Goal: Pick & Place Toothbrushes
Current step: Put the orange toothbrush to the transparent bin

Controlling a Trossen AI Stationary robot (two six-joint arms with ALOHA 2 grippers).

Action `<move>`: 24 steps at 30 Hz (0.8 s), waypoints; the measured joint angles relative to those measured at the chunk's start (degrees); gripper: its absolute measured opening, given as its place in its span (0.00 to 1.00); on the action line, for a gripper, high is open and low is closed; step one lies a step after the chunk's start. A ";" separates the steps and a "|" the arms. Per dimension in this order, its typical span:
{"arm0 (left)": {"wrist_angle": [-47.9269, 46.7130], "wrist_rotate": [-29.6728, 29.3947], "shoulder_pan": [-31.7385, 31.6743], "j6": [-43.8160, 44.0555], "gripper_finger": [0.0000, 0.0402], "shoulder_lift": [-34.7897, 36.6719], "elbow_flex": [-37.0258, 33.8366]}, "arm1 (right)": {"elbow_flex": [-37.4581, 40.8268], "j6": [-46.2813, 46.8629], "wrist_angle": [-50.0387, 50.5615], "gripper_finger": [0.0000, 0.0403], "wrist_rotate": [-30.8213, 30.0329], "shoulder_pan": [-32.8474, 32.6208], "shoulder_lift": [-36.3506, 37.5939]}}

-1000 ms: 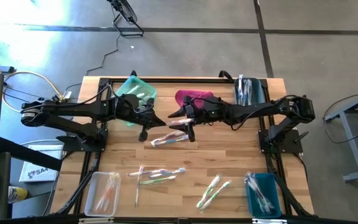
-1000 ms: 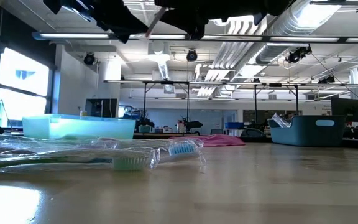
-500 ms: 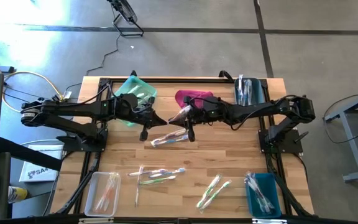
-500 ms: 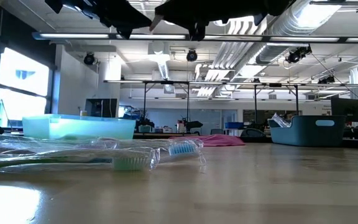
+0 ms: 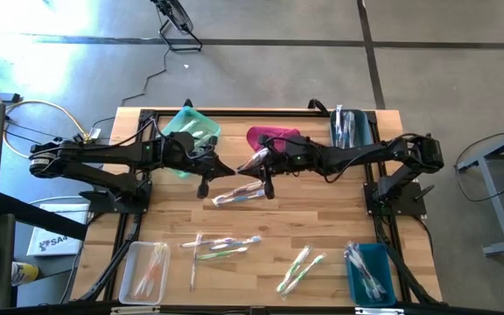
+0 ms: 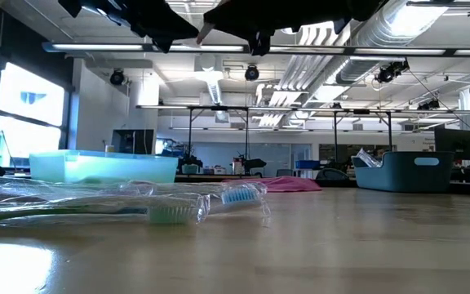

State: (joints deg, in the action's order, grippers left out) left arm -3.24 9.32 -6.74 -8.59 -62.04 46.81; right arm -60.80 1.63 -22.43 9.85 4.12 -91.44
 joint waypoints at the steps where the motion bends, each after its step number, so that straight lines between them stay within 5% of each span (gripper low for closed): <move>1: -0.37 -0.82 0.00 -0.01 0.02 0.00 0.00 | 0.00 0.00 0.47 0.05 -0.01 0.03 0.00; 15: -0.81 -1.56 -0.02 0.05 0.37 0.22 -0.02 | 0.00 0.15 6.45 0.05 0.12 0.27 0.02; 24: 5.16 -1.51 -0.02 0.59 0.42 0.04 -0.04 | 0.04 0.22 10.37 0.05 -0.75 -0.16 -0.29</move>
State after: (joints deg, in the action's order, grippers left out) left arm 1.92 7.81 -6.76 -8.00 -62.00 46.76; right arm -60.75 1.85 -12.06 9.10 3.96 -91.73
